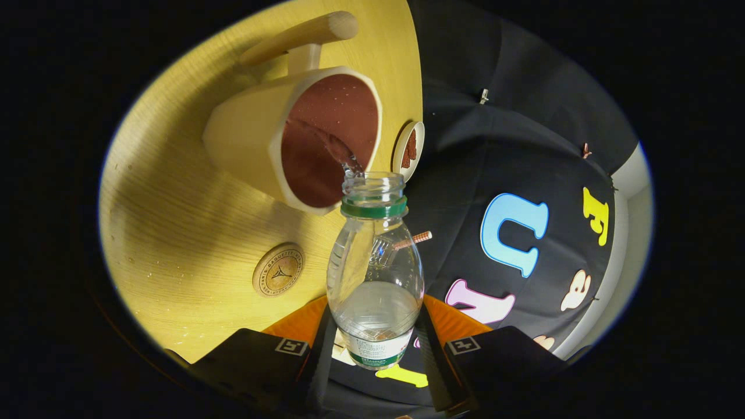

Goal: Take the bottle from table, then pour the juice into the cup, finally place the bottle on the coaster

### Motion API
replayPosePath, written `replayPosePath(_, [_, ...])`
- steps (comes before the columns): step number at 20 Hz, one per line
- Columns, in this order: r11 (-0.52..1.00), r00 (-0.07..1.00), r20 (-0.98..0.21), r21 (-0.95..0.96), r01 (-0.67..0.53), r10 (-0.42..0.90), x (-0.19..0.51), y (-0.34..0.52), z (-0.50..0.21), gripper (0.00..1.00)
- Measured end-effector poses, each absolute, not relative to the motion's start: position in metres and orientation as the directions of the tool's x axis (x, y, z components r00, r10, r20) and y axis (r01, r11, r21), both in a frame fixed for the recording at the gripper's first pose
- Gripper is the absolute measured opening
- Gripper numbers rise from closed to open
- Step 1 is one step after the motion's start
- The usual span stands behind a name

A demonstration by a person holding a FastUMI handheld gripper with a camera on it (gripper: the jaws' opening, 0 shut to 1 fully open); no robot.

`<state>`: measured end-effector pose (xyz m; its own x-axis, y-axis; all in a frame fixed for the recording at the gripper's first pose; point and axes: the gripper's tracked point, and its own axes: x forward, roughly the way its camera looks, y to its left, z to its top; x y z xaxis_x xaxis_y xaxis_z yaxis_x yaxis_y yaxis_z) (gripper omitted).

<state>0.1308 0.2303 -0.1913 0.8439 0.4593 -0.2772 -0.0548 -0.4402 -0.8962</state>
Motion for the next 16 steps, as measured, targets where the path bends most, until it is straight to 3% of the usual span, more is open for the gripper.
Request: replayPosePath(16, [-0.485, 0.835, -0.257, -0.875, 0.014, 0.488, 0.128, 0.248, -0.178, 0.71])
